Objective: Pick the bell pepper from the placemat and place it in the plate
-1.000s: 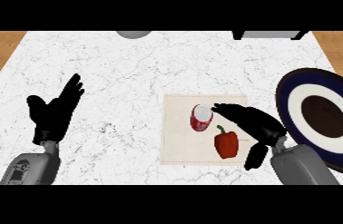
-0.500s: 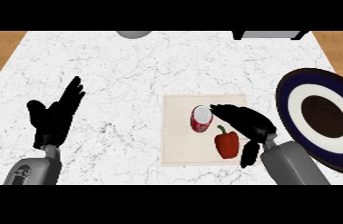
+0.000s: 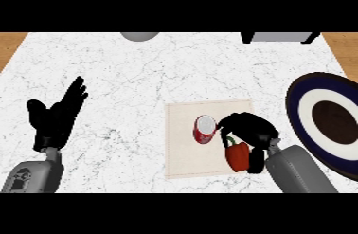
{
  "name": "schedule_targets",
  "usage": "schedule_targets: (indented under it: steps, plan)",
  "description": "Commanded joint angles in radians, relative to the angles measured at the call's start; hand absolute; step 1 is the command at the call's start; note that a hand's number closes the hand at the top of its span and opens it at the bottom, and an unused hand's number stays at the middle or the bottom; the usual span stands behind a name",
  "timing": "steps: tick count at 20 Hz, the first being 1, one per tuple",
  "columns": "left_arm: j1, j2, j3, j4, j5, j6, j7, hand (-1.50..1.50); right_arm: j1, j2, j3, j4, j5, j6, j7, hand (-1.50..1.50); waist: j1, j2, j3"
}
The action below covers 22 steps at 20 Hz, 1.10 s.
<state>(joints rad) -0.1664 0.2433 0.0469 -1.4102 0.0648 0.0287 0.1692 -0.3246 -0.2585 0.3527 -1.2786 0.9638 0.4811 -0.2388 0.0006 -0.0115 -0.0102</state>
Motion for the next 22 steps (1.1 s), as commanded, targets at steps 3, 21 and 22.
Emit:
schedule_targets:
  steps: [3, 21, 22]
  plan:
    - [0.013, -0.015, 0.003, -0.049, -0.006, -0.004, 0.02, 0.0, 0.069, 0.071, 0.026, -0.021, 0.017, -0.022, -0.001, 1.5, 0.001, 0.011, 0.01]
    - [0.051, -0.016, 0.028, -0.032, -0.007, 0.004, -0.01, 0.0, 0.494, 0.08, -0.524, -0.974, -0.36, -0.139, 0.09, 1.5, -0.044, 0.001, 0.011]
    - [0.018, 0.004, 0.042, -0.028, -0.005, 0.005, 0.022, 0.0, 0.475, 0.085, -0.552, -1.03, -0.383, -0.124, 0.139, 1.5, -0.041, 0.003, 0.01]
